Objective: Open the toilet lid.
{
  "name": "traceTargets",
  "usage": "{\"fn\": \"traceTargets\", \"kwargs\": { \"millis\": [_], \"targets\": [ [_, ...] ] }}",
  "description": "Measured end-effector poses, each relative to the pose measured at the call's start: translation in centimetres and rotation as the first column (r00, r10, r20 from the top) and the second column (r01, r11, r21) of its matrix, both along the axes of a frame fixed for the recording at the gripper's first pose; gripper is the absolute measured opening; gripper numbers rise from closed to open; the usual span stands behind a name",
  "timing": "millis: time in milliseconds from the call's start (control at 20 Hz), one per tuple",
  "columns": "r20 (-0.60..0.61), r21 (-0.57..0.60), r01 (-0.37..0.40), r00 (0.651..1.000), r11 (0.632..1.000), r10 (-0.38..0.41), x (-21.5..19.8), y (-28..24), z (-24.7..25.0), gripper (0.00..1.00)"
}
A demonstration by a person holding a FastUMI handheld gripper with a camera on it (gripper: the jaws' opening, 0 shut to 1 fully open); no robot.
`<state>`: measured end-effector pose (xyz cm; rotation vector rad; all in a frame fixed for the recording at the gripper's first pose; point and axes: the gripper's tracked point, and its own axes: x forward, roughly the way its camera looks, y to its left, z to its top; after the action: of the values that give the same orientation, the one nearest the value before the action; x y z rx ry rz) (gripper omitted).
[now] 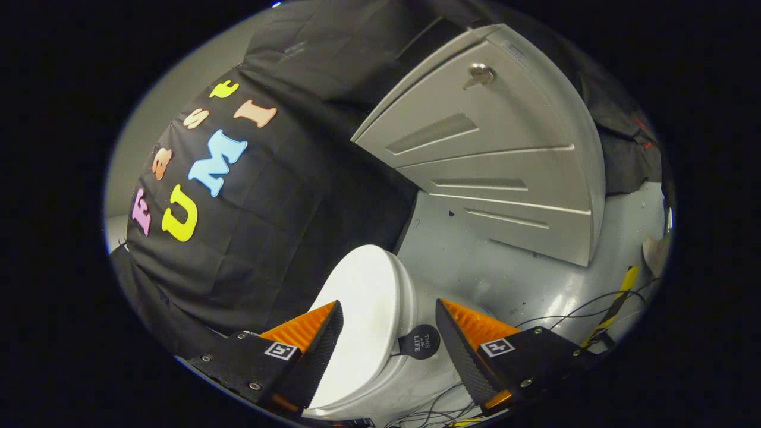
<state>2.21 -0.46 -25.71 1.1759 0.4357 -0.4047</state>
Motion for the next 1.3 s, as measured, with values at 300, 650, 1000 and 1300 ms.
{"fn": "traceTargets", "kwargs": {
  "millis": [300, 650, 1000, 1300],
  "targets": [
    [-0.072, 0.164, 0.000, 0.997, 0.986, 0.012, -1.1, 2.2, -5.3, 0.95],
    [-0.005, 0.270, -0.037, 0.999, 0.962, 0.040, 0.2, 3.5, -4.8, 0.66],
    [0.037, 0.317, -0.039, 0.999, 0.948, 0.028, 0.5, 3.2, -4.6, 0.38],
    [-0.017, 0.294, 0.025, 1.000, 0.956, -0.020, 1.1, 2.1, -5.7, 0.09]
  ]
}}
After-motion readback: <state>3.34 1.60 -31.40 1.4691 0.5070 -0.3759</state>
